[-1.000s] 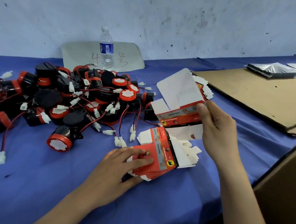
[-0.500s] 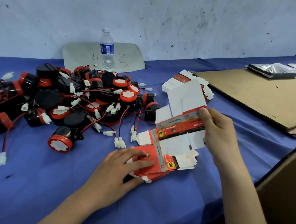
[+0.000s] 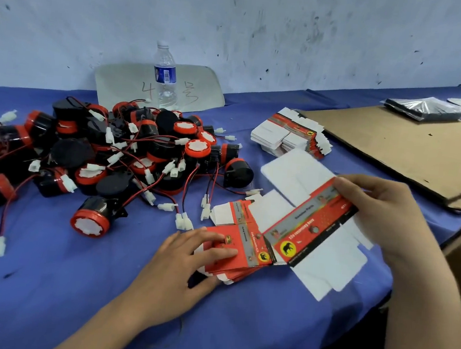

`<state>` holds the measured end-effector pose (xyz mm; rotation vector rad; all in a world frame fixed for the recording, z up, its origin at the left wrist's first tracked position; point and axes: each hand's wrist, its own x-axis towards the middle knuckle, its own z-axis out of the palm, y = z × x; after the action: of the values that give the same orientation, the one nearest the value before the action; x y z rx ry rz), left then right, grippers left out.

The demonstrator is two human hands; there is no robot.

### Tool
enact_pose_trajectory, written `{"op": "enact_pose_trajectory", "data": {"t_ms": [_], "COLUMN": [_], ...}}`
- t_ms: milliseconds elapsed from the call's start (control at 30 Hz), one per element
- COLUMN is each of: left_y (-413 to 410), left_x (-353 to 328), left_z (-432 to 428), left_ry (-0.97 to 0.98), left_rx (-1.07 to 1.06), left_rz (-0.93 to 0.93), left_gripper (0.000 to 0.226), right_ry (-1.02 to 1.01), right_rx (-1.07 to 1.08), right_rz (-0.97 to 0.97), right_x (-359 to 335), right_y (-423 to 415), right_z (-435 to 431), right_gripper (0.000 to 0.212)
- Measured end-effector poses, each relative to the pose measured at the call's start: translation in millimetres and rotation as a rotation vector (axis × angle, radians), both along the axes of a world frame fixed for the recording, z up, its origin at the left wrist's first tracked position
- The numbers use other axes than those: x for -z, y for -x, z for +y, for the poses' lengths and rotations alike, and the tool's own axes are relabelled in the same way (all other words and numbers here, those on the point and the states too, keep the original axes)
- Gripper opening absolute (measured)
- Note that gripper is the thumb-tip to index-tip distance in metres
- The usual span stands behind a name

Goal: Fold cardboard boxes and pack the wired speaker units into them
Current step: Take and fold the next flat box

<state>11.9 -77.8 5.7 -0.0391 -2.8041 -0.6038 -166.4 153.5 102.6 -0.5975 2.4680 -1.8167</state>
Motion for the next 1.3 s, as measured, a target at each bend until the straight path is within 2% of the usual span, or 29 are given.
{"op": "enact_pose_trajectory", "data": {"t_ms": [100, 200, 267, 333, 467, 533, 567, 600, 667, 700, 733, 800, 833, 933, 1000, 1067, 1100, 1233, 1300], "left_y": [-2.6, -6.7, -8.2, -9.3, -12.9, -13.9, -15.0, -16.4, -18.9, -19.7, -18.3, -12.8, -10.2, -7.0, -9.8, -9.7, -9.1, -9.0, -10.7], "left_x": [-2.0, -6.1, -7.8, -8.2, -7.2, -2.9, 0.6, 4.4, 10.4, 10.1, 8.1, -0.3, -5.3, -15.8, -17.0, -18.4, -19.4, -23.6, -23.8], "left_z": [-0.6, -0.6, 3.2, 7.5, 6.7, 3.5, 1.7, -0.3, -4.1, -4.3, -2.4, -0.6, -0.9, -16.6, -26.9, -32.2, -34.3, -36.4, -32.6], "left_ry": [-0.106, -0.367, -0.553, -0.627, -0.623, -0.615, -0.635, -0.679, -0.782, -0.832, -0.864, -0.848, -0.815, -0.801, -0.836, -0.906, -0.943, -1.107, -1.093], "left_rx": [0.017, -0.005, -0.033, -0.084, -0.151, -0.165, -0.172, -0.174, -0.161, -0.16, -0.152, -0.169, -0.21, -0.339, -0.39, -0.401, -0.381, -0.154, -0.113], "left_rz": [0.068, 0.162, 0.172, 0.187, 0.175, 0.15, 0.143, 0.151, 0.182, 0.2, 0.253, 0.429, 0.522, 0.687, 0.661, 0.604, 0.575, 0.425, 0.421], "left_gripper": [0.05, 0.053, 0.046, 0.034, 0.039, 0.043, 0.052, 0.069, 0.12, 0.136, 0.137, 0.109, 0.102, 0.107, 0.105, 0.088, 0.082, 0.058, 0.051], "right_ry": [0.06, 0.095, 0.136, 0.125, 0.186, 0.192, 0.187, 0.186, 0.216, 0.229, 0.236, 0.22, 0.208, 0.123, 0.102, 0.13, 0.17, 0.368, 0.459], "right_rx": [-0.035, -0.085, -0.175, -0.266, -0.292, -0.258, -0.239, -0.234, -0.275, -0.313, -0.359, -0.496, -0.594, -0.816, -0.792, -0.691, -0.621, -0.413, -0.396], "right_rz": [-0.011, -0.005, -0.008, -0.032, -0.046, -0.054, -0.041, -0.022, 0.01, 0.028, 0.048, 0.045, 0.016, -0.177, -0.298, -0.385, -0.434, -0.581, -0.662], "right_x": [3.1, 15.5, 24.9, 33.2, 34.1, 34.4, 34.1, 32.7, 30.1, 27.8, 24.3, 20.5, 19.1, 18.3, 24.3, 31.0, 33.1, 33.7, 30.3], "right_y": [-6.4, -22.2, -39.2, -58.6, -86.2, -90.9, -93.2, -95.4, -97.7, -97.5, -96.7, -95.1, -96.4, -107.3, -108.2, -103.5, -100.4, -83.5, -77.0], "right_z": [-11.8, -45.1, -72.1, -94.8, -116.0, -119.6, -120.1, -119.8, -117.4, -115.0, -112.5, -108.5, -106.6, -103.3, -105.0, -111.5, -115.9, -117.4, -108.1], "right_gripper": [0.021, 0.016, 0.013, 0.008, 0.045, 0.049, 0.046, 0.042, 0.036, 0.035, 0.032, 0.023, 0.021, 0.024, 0.03, 0.025, 0.03, 0.032, 0.029]}}
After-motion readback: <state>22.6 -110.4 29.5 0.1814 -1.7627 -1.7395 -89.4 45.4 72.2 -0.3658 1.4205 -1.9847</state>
